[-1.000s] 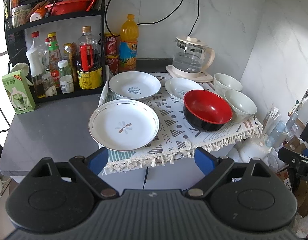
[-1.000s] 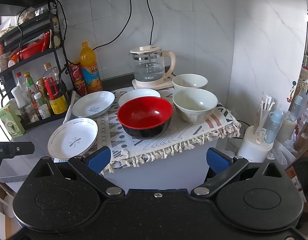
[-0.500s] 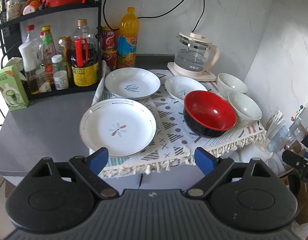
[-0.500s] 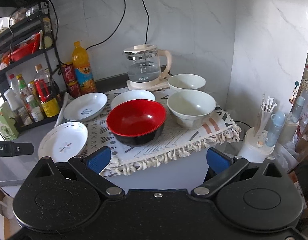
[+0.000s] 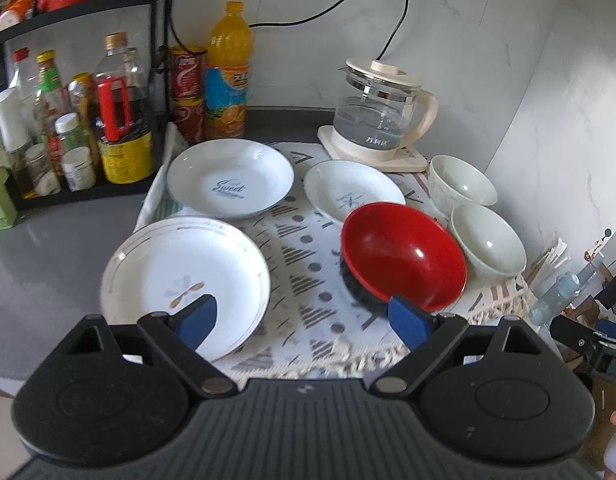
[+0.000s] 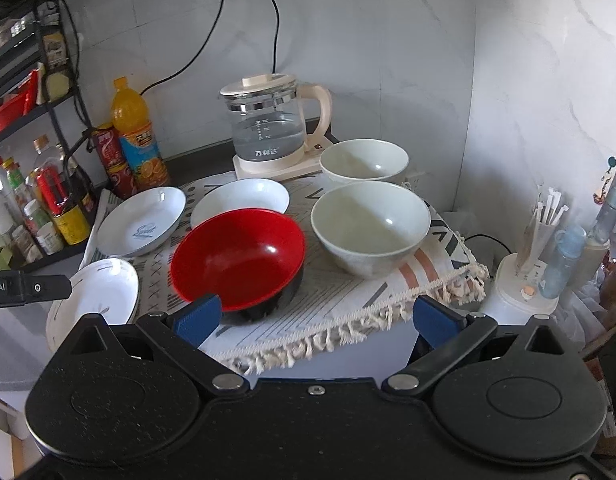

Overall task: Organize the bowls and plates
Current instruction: 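Move the right tool toward the large white bowl beside the red bowl, then close the right tool on the rim of the large white bowl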

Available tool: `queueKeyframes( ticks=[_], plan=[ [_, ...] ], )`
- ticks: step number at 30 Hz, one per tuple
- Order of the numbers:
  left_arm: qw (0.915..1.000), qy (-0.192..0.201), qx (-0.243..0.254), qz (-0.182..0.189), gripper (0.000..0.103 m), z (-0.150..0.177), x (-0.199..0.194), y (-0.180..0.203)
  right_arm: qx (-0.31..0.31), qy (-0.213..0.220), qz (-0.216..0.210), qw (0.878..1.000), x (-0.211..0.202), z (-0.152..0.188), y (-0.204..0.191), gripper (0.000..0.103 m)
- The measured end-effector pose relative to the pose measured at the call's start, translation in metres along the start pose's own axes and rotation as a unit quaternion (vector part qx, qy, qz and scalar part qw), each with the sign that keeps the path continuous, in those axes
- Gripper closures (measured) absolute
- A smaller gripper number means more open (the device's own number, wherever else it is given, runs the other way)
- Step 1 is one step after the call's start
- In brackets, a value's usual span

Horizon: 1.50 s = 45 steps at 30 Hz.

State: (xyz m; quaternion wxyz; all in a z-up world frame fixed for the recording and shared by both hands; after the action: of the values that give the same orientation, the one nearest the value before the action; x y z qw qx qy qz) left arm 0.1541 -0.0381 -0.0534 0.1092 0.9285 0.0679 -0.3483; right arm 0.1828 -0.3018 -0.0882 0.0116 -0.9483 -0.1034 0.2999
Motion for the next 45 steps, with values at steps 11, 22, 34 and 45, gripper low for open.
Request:
queueKeyframes(
  ticks=[11,22,34,45],
  plan=[
    [0.9998,-0.017,0.006,0.001,0.012,-0.036,0.047,0.030,0.010,-0.011,-0.010,1.000,0.045,-0.030,0.027,0.001],
    [0.9983,-0.027,0.030,0.041,0.017,-0.063,0.093,0.071,0.043,-0.042,0.021,0.998,0.092,-0.046,0.061,0.024],
    [0.9918,-0.057,0.060,0.097,0.034,-0.084,0.153,0.121,0.073,-0.073,0.041,0.994,0.136,-0.052,0.092,0.036],
    [0.9826,-0.091,0.104,0.124,0.049,-0.086,0.204,0.163,0.087,-0.108,0.056,0.989,0.171,-0.045,0.112,0.051]
  ],
)
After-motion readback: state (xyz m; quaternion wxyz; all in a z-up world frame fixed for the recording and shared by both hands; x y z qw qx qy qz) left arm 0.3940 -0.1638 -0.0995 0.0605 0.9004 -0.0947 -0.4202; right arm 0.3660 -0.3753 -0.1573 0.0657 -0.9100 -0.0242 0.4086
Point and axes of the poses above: each gripper's, at about its wrist camera, not at the fingertips, and x roughly the way its jaws point, y to its right, z to its underside, the point moved 3 cm from there along x, roughly the way its jaws point, and after that the axes turned 5 degrees about y, right-handed, at the moved point
